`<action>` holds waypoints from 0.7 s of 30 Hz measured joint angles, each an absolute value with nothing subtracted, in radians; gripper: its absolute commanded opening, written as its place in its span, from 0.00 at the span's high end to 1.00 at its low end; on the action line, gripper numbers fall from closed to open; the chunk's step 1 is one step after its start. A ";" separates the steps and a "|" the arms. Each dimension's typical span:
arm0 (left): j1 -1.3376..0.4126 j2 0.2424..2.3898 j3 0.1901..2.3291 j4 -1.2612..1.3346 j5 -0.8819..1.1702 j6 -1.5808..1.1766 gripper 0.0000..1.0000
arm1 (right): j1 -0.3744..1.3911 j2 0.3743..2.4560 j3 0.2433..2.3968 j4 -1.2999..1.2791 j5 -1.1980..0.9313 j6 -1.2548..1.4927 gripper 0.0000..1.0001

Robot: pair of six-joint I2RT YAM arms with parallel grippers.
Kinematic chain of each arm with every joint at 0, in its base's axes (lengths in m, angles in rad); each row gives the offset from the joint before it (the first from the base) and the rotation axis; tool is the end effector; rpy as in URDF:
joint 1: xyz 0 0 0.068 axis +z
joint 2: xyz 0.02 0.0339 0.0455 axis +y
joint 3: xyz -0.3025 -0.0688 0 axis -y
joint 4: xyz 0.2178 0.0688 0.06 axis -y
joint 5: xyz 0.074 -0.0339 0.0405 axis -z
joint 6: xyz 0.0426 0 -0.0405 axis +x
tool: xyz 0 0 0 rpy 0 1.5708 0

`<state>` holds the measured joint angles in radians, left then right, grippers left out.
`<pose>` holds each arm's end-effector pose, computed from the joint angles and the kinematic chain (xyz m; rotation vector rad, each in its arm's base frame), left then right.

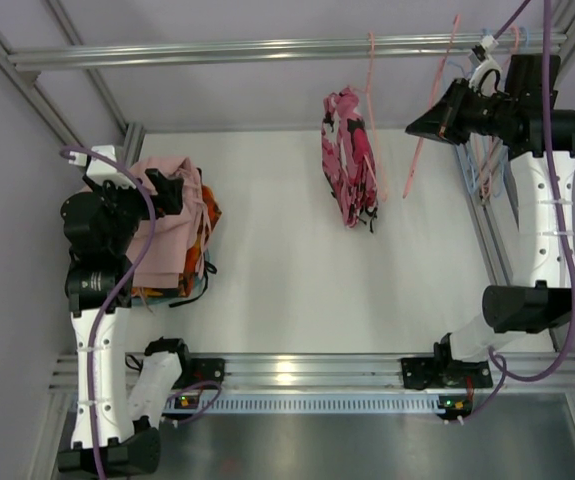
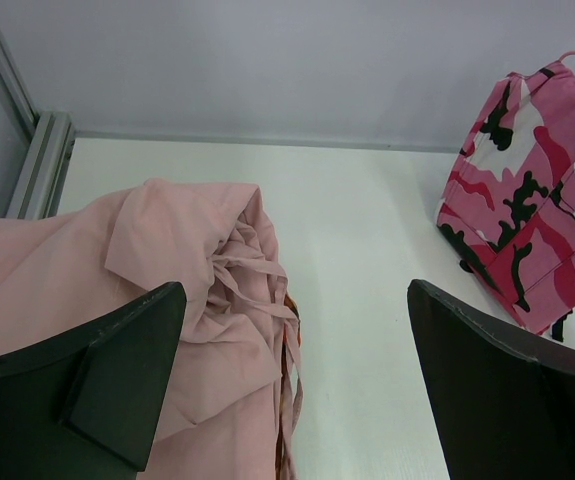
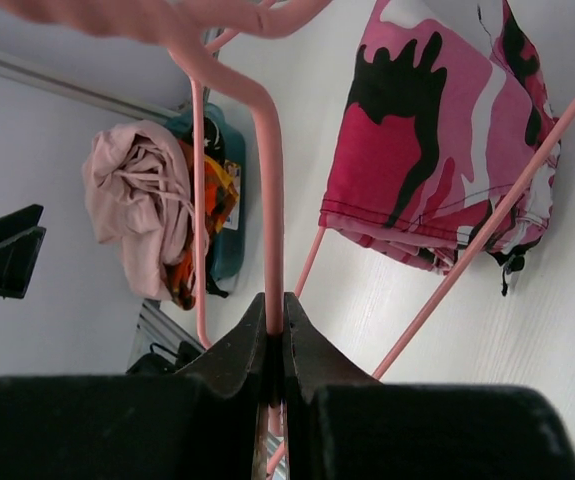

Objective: Remove the trousers from the hanger

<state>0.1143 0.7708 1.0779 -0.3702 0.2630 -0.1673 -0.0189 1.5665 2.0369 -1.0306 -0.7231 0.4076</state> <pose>0.1079 0.0012 0.4400 -0.0283 1.6376 -0.2553 0.2759 0.0230 0.5119 0.0150 2.1307 0.9967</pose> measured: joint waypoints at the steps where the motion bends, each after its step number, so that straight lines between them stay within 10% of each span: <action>1: 0.114 0.768 1.075 -0.371 0.263 -0.167 0.01 | -0.020 1.569 2.037 -1.031 -0.722 0.411 1.00; 21: 0.114 0.768 1.071 -0.371 0.249 -0.182 0.01 | -0.044 1.633 2.036 -1.016 -0.633 0.482 0.96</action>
<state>0.1143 0.7681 1.0714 -0.3710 0.2485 -0.1822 -0.0437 1.6325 2.0357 -1.0164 -0.6334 0.4816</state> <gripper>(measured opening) 0.985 0.043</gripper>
